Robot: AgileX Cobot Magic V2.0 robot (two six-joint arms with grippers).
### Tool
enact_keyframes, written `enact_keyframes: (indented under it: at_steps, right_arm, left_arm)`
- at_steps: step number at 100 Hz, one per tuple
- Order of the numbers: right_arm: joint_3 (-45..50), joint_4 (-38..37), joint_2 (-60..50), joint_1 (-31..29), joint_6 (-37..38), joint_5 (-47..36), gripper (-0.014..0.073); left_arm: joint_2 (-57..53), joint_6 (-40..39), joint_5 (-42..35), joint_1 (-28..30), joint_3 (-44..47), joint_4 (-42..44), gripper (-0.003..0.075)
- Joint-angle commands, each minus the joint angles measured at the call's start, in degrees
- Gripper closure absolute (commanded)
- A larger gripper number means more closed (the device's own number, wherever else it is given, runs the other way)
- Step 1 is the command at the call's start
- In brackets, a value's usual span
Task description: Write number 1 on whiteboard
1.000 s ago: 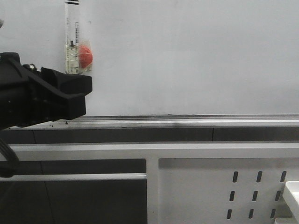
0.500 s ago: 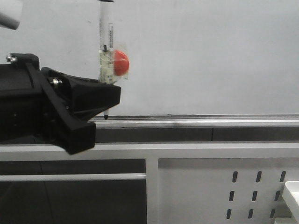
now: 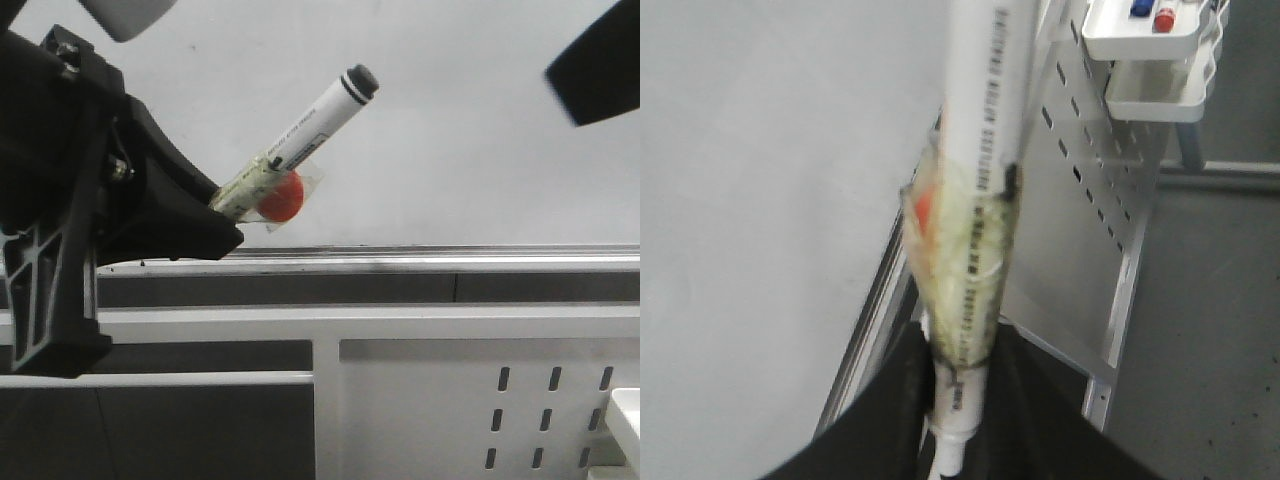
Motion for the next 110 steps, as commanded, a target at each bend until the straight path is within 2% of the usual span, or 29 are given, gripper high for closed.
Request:
enact_keyframes:
  at_steps: [1, 19, 62, 72, 85, 102, 110]
  right_arm:
    - [-3.1, 0.8, 3.8, 2.5, -2.0, -7.5, 0.0268]
    - [-6.4, -0.7, 10.9, 7.9, -3.7, -13.4, 0.0268]
    - [-8.4, -0.2, 16.9, 8.9, -3.7, -14.7, 0.0274]
    - [-8.4, -0.2, 16.9, 9.0, -3.7, -14.7, 0.0365]
    - [-8.4, -0.3, 16.9, 9.0, -3.7, -14.9, 0.0666]
    - [-8.4, -0.5, 16.9, 9.0, -3.7, -15.2, 0.0666]
    - [-8.4, -0.3, 16.9, 9.0, -3.7, -15.1, 0.0666]
  left_arm:
    - [-1.5, -0.4, -0.7, -1.3, -2.2, 0.5, 0.074]
    - [-1.5, -0.4, -2.1, -1.9, -2.2, 0.4, 0.074]
    - [-1.5, -0.4, -6.2, -1.9, -2.2, 0.5, 0.074]
    - [-1.5, -0.4, -6.5, -1.9, -2.2, 0.5, 0.074]
    - [-1.5, -0.4, -6.5, -1.9, -2.2, 0.5, 0.074]
    - [-1.5, -0.3, -5.5, -1.9, -2.2, 0.6, 0.0734]
    - [-1.5, -0.3, -4.0, -1.9, -2.2, 2.2, 0.0645]
